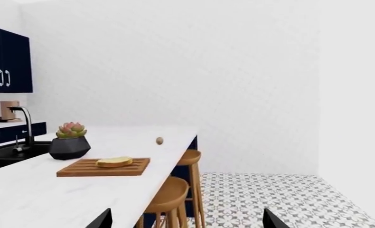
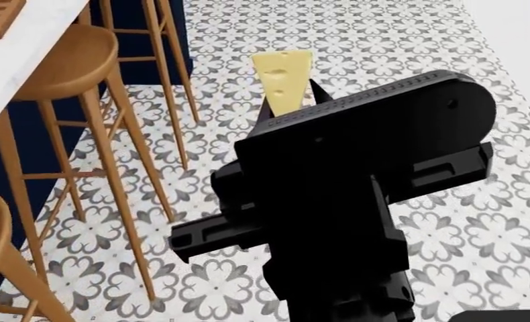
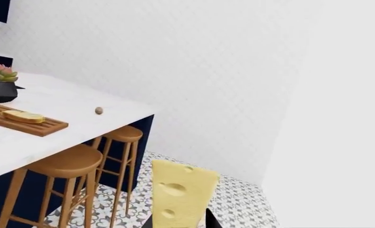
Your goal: Pick up the wedge of cheese and place it on the slice of bread to prepare a simple cheese on bread dish.
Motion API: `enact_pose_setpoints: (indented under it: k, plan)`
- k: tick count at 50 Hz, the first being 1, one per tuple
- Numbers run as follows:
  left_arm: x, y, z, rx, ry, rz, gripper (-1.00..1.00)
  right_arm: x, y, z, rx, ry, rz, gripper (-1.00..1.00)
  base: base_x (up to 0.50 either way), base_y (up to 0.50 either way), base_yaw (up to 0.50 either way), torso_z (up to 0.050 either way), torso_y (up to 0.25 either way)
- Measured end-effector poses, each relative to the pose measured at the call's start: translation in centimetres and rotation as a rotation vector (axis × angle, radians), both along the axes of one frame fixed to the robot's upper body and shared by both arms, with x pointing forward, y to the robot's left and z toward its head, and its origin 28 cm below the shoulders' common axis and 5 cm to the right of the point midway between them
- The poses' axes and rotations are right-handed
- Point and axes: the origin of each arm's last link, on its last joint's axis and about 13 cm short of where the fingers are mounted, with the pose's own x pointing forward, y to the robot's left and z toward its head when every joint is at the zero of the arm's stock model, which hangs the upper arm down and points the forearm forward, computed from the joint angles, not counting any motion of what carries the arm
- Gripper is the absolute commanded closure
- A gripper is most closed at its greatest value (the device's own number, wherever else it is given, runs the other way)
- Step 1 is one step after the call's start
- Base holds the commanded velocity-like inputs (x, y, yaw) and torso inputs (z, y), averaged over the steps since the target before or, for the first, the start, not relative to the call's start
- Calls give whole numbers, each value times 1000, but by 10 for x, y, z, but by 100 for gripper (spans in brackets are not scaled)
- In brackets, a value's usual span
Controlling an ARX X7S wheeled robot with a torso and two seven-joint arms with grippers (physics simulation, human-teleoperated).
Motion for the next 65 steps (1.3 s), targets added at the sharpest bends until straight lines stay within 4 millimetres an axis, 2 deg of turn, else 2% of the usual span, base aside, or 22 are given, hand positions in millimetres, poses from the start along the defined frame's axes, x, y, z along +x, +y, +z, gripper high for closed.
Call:
enact_pose_setpoints:
  k: [11, 36, 65]
  plan:
    - [0, 0, 0, -1, -1, 2, -100, -1, 0, -2, 0, 1, -2, 100, 500, -47, 0, 0, 2]
    - [-1, 0, 0, 1, 0, 3, -100, -1, -1, -4, 10, 0, -4, 100, 489, -271, 0, 0, 1]
    - [0, 0, -1, 3, -1, 6, -100, -2, 0, -5, 7, -2, 7, 100, 500, -7, 0, 0, 1]
